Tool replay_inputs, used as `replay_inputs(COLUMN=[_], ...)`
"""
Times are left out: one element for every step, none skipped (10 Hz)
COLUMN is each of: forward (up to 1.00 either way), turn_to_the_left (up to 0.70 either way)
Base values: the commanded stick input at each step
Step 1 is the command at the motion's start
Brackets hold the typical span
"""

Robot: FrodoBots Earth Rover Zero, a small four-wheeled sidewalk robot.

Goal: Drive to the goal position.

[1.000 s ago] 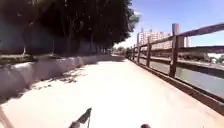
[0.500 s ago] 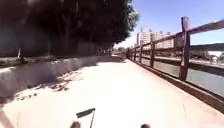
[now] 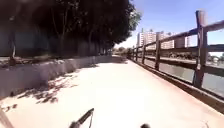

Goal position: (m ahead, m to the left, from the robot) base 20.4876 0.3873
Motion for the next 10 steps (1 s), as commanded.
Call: replay_inputs(forward=[0.85,0.85,0.85,0.85,0.85,0.85,0.85,0.85,0.85,0.85], turn_to_the_left=[-0.27,-0.09,0.0,0.0,0.0,0.0,0.0,0.0,0.0,0.0])
